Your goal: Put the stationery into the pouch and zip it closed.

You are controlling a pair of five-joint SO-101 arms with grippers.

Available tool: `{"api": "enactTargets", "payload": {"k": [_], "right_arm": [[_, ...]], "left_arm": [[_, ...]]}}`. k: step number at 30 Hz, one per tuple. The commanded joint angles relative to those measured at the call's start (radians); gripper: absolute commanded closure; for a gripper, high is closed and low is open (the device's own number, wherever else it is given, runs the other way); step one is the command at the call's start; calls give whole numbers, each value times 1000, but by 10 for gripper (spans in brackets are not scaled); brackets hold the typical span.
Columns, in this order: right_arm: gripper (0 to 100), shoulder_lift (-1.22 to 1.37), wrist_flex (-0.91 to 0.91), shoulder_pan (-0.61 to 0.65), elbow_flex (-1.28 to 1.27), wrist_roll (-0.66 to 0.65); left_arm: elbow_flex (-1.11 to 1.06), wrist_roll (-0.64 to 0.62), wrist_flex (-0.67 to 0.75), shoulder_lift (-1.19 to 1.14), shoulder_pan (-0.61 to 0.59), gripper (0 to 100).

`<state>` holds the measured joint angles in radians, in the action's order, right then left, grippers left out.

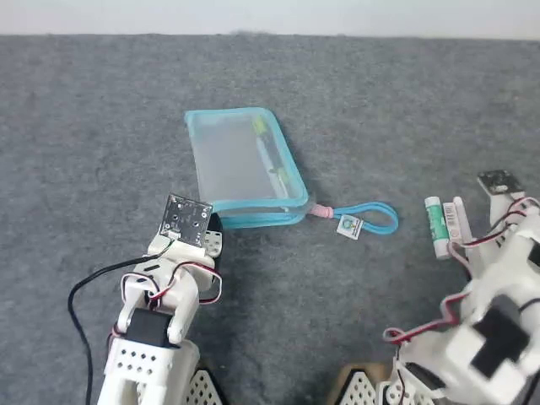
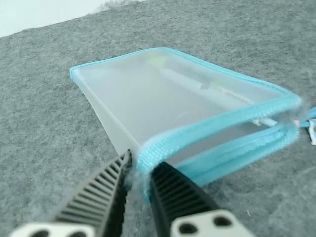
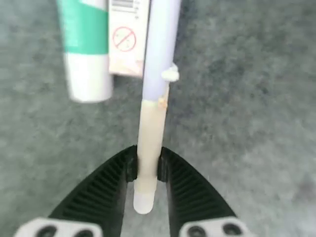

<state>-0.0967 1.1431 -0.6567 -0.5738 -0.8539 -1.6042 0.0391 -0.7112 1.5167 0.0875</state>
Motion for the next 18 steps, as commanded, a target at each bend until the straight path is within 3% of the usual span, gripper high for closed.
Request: {"api": "enactTargets", "payload": {"k": [1, 6, 11, 14, 18], "right_arm": [[991, -265, 162, 107, 8, 21], [991, -588, 381, 361, 8, 97], [991, -820, 621, 806, 5, 104], [992, -857, 650, 1030, -3, 167], [992, -756, 613, 1210, -23, 285]], "left_arm": [[16, -9, 18, -3, -6, 988], [16, -9, 18, -3, -6, 988], [15, -9, 18, -3, -6, 988], [15, -9, 18, -3, -6, 988], [15, -9, 18, -3, -6, 988]]}}
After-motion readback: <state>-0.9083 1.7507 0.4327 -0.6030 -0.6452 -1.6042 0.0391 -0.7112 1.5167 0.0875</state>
